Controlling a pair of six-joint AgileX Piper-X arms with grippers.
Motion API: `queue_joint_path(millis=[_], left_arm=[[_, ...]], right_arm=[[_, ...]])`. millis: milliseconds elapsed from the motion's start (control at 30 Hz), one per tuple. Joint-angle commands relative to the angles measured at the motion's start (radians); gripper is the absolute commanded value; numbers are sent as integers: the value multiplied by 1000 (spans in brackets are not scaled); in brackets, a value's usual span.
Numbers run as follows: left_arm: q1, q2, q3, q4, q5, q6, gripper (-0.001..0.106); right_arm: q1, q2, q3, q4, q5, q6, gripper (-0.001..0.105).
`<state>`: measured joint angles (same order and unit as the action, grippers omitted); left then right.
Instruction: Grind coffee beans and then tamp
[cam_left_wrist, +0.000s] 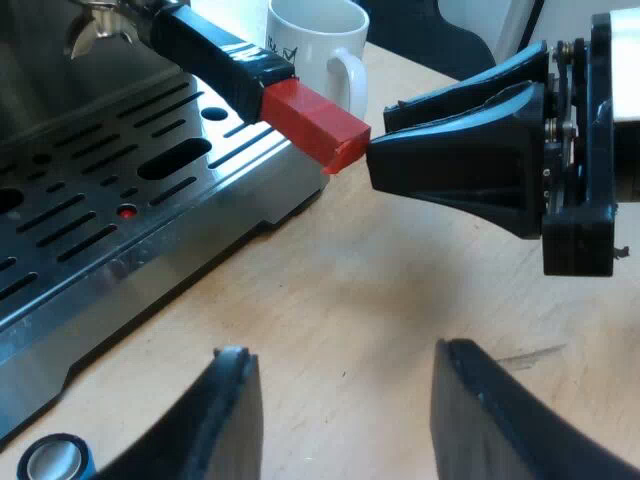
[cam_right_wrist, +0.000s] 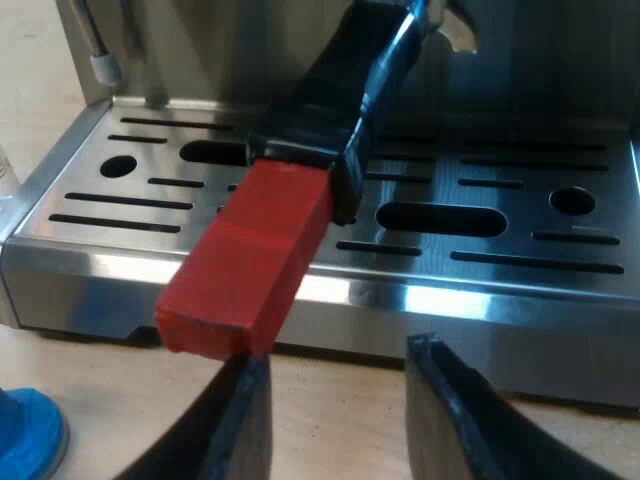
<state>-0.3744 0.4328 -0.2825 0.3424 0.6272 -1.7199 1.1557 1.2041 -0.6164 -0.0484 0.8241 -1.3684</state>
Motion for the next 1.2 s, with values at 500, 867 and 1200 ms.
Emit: queue_joint_path(millis=[500, 867, 1200], left_arm=[[-3, 0, -2, -10, 15, -3, 42], [-3, 0, -2, -10, 15, -3, 42], [-3, 0, -2, -10, 15, -3, 42]], right_arm=[[-5, 6, -4, -30, -99, -3, 38], [-13, 6, -6, -53, -49, -7, 38], [-36, 6, -6, -53, 90, -7, 38]])
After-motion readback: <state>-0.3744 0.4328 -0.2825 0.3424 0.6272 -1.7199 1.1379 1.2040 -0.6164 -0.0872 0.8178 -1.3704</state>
